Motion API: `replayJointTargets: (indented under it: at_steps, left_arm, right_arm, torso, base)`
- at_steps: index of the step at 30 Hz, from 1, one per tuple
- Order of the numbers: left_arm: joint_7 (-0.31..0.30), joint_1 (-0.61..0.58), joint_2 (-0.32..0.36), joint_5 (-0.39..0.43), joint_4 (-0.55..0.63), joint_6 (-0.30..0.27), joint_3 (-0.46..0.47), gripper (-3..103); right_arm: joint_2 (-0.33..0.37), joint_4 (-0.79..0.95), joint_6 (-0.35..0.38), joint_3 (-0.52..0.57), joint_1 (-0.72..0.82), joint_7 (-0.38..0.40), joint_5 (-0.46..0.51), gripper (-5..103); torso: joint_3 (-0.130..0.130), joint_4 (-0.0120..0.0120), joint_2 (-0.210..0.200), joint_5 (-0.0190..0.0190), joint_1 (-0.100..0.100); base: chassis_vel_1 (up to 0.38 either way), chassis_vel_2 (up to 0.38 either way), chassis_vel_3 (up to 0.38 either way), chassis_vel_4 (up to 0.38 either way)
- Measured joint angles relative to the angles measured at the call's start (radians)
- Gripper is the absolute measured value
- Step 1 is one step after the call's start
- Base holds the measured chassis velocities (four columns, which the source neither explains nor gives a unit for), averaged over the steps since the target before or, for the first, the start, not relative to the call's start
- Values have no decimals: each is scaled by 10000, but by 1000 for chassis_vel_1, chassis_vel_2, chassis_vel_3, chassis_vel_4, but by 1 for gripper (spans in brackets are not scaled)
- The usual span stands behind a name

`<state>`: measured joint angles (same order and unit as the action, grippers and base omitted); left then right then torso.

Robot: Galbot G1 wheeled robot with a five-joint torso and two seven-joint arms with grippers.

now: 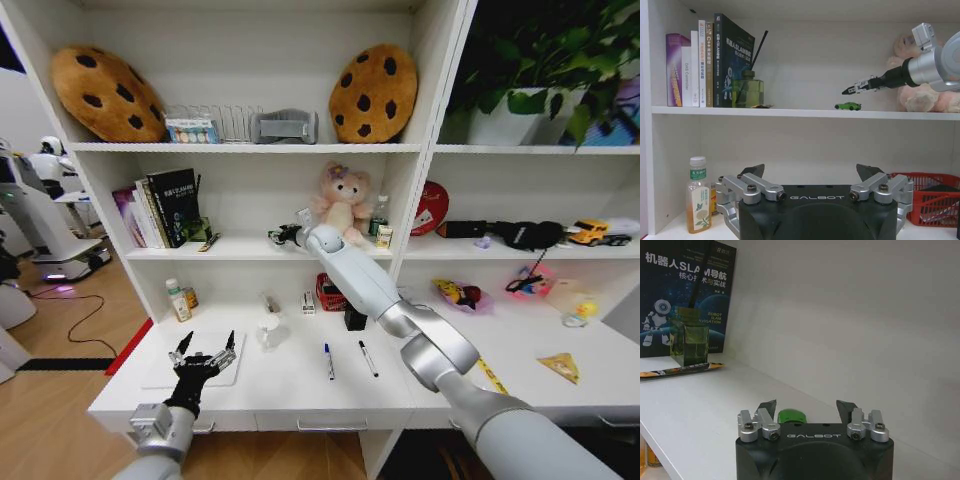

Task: Organize the objects on the table.

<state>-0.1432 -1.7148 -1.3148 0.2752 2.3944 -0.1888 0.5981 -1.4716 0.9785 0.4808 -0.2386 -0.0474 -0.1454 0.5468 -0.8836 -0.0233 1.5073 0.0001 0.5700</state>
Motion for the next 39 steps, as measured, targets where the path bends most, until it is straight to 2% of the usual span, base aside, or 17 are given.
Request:
replayJointTargets:
  at_steps: [2, 6, 8, 9, 11, 12, 13, 14, 15, 16, 19, 20, 22, 26, 30, 37, 39]
  left_arm:
    - [0, 0, 0, 0, 0, 0, 0, 100]
    - [0, 0, 0, 0, 0, 0, 0, 100]
    - [0, 0, 0, 0, 0, 0, -1, 100]
    - [0, 0, 0, 0, 0, 0, -1, 100]
    - [-1, 0, 0, 0, 0, 0, 0, 100]
    - [1, 0, 0, 0, 0, 0, -1, 100]
    - [1, 0, 0, 0, 0, 0, -1, 100]
    - [-2, 0, 0, 0, 0, 0, 0, 100]
    - [-3, 0, 0, 0, 0, 0, 2, 100]
    - [-3, 0, 0, 0, 0, 0, 2, 100]
    - [1, 1, 0, 0, 0, 0, 0, 100]
    - [1, 1, 0, 0, 0, 0, 0, 100]
    - [0, 0, 0, -1, 0, 0, 0, 100]
    - [0, 0, 1, 0, 0, 0, 0, 100]
    - [0, 0, 0, 0, 0, 0, 0, 100]
    - [-1, 0, 0, 0, 0, 0, 0, 100]
    - [-1, 0, 0, 0, 0, 0, 0, 100]
  right_arm:
    - [269, 582, 141, -65, 133, 274, 138, 82]
    - [641, 1681, 420, -193, 347, 964, 492, 91]
    - [1158, 3346, 836, -505, 699, 2235, 1517, 99]
    - [1158, 3346, 836, -505, 699, 2235, 1517, 99]
    - [1621, 4842, 1059, -938, 1100, 3960, 2683, 100]
    - [1747, 5289, 1126, -1048, 1228, 4534, 2997, 100]
    - [1747, 5289, 1126, -1048, 1228, 4534, 2997, 100]
    - [2038, 6226, 1272, -1215, 1524, 5795, 3645, 100]
    - [2179, 6714, 1354, -1271, 1690, 6467, 3979, 100]
    - [2179, 6714, 1354, -1271, 1690, 6467, 3979, 100]
    - [2735, 8445, 1634, -1312, 2537, 9136, 5394, 100]
    - [2735, 8445, 1634, -1312, 2537, 9136, 5394, 100]
    - [3246, 9239, 1639, -1056, 3391, 10155, 5845, 100]
    - [4015, 9896, 1589, -482, 4853, 10442, 5892, 100]
    - [4594, 10269, 1550, 528, 6432, 9949, 5283, 100]
    - [4601, 10325, 1473, 1901, 8510, 9463, 4946, 100]
    - [4133, 10015, 1439, 2187, 9192, 9442, 4796, 100]
  torso:
    - [0, 0, 0, 0, 0]
    - [-1, 2, 0, 0, 1]
    - [1, 0, 1, 1, 0]
    - [1, 0, 1, 1, 0]
    - [1, 1, 1, 0, -1]
    - [1, 3, 0, 1, -1]
    - [1, 3, 0, 1, -1]
    - [1, 3, 0, 0, 0]
    - [1, 2, 0, -1, -1]
    - [1, 2, 0, -1, -1]
    - [2, 2, 1, 0, -1]
    - [2, 2, 1, 0, -1]
    - [2, 2, 1, 0, -2]
    - [0, -1, 0, 3, -1]
    - [1, -3, 1, 3, -1]
    - [1, 0, 1, -2, -1]
    - [0, -1, 1, 0, -1]
  base:
    - [0, 0, 0, 0]
    - [0, 0, 0, 0]
    - [0, 0, 0, 0]
    - [0, 0, 0, 0]
    - [0, 0, 0, 0]
    - [0, 0, 0, 0]
    - [0, 0, 0, 0]
    - [0, 0, 0, 0]
    - [0, 0, 0, 0]
    - [0, 0, 0, 0]
    - [0, 0, 0, 0]
    - [0, 0, 0, 0]
    - [0, 0, 0, 0]
    - [0, 0, 0, 0]
    - [0, 0, 0, 0]
    - [0, 0, 0, 0]
    - [0, 0, 0, 0]
